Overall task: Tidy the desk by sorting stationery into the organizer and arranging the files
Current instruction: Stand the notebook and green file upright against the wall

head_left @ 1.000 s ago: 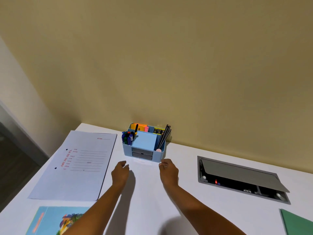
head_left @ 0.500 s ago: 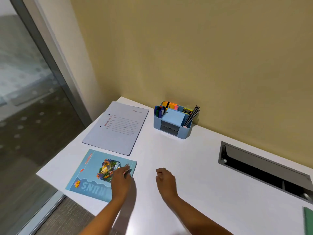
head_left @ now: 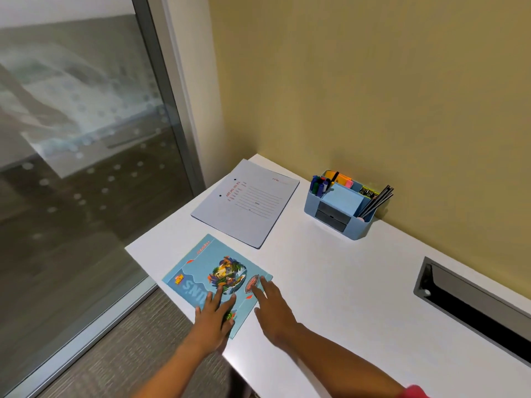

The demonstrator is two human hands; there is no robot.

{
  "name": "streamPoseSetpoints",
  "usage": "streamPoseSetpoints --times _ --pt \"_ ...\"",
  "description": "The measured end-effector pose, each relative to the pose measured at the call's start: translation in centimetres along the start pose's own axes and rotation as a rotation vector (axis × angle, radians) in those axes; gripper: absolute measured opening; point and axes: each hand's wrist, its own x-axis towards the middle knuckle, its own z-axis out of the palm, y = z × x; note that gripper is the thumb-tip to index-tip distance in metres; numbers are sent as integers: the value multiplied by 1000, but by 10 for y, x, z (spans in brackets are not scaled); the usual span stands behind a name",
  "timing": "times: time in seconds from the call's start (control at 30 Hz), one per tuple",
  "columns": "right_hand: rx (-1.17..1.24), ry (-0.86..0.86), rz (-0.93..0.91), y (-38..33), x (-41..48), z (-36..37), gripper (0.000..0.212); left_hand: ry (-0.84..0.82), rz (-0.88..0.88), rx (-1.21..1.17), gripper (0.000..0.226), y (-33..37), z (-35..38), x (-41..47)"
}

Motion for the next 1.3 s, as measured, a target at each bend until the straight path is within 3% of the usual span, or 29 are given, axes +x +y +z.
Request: streamPoseSetpoints --times 0.2,0.33,0.43,0.5,0.6,0.67,0.73,0.83,0.93,1.17,1.3 --pt "-134 95 16 0 5 3 65 39 47 -180 48 -11 1 -8" --pt "-145 137 29 -2 11 7 62 379 -128 -441 27 9 -3 -2" --pt "-80 128 136 -4 17 3 54 482 -263 -545 18 20 -5 5" --pt "-88 80 174 1 19 1 52 526 -372 -615 23 24 -5 9" --pt "-140 52 194 8 15 -3 36 609 -711 -783 38 27 -10 7" --pt "-133 42 220 10 12 -2 29 575 -893 -883 57 27 -17 2" --pt "-106 39 234 9 11 -4 27 527 -954 -952 69 26 -22 0" --pt "-65 12 249 8 14 -8 20 507 -966 -895 69 25 -24 -2" --pt "56 -10 301 8 18 -11 34 543 -896 -868 55 23 -23 -2" --pt "511 16 459 23 23 -33 20 655 -548 -947 36 35 -44 -1" --pt "754 43 453 29 14 -46 34 611 -316 -977 36 52 -55 6"
